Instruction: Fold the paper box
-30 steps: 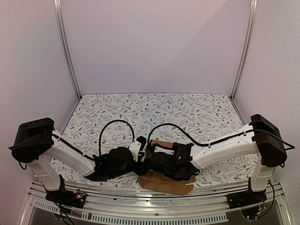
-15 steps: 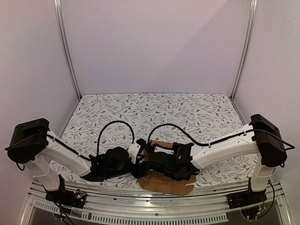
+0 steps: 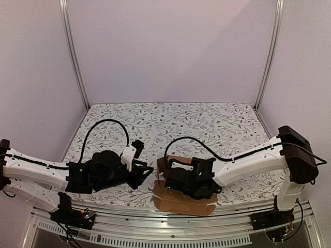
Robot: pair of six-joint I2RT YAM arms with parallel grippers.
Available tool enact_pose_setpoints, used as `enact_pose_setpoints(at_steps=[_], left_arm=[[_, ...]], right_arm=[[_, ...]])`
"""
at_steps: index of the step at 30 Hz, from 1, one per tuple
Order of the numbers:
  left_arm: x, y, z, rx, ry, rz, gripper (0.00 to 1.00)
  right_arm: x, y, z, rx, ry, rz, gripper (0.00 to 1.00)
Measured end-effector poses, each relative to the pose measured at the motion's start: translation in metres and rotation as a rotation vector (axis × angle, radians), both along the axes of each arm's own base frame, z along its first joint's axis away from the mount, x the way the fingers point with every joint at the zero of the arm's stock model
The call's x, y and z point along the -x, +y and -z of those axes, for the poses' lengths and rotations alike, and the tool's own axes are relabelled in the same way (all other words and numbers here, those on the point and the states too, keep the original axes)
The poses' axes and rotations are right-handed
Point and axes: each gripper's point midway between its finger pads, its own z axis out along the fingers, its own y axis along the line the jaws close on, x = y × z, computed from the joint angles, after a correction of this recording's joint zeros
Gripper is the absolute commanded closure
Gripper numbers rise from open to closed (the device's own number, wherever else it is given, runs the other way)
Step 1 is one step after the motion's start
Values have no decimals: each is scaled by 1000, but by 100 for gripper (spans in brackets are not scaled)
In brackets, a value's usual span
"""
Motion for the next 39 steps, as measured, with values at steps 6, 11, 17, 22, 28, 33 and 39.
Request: enact_pose_setpoints(at_steps=[6, 11, 17, 22, 28, 33, 39], left_arm=[[-23, 30, 6, -55, 17, -125, 100], [-51, 39, 47, -121, 104, -201, 100], [-65, 26, 89, -135, 217, -182, 100], [-73, 9, 87, -68, 244, -144, 100], [-70, -11, 70, 9, 249, -65, 100], [-64, -19, 67, 41, 268, -17, 100], [-56, -20, 70, 55, 294, 13, 100]], right_arm=[[1, -1, 0, -9, 6, -2, 100], [1, 0, 1, -12, 10, -3, 100], [1, 0, 0, -16, 14, -7, 100], [2, 0, -1, -18, 16, -7, 100], [2, 0, 0, -21, 17, -6, 100], [2, 0, 0, -22, 18, -6, 100], [2, 1, 1, -24, 24, -7, 100]])
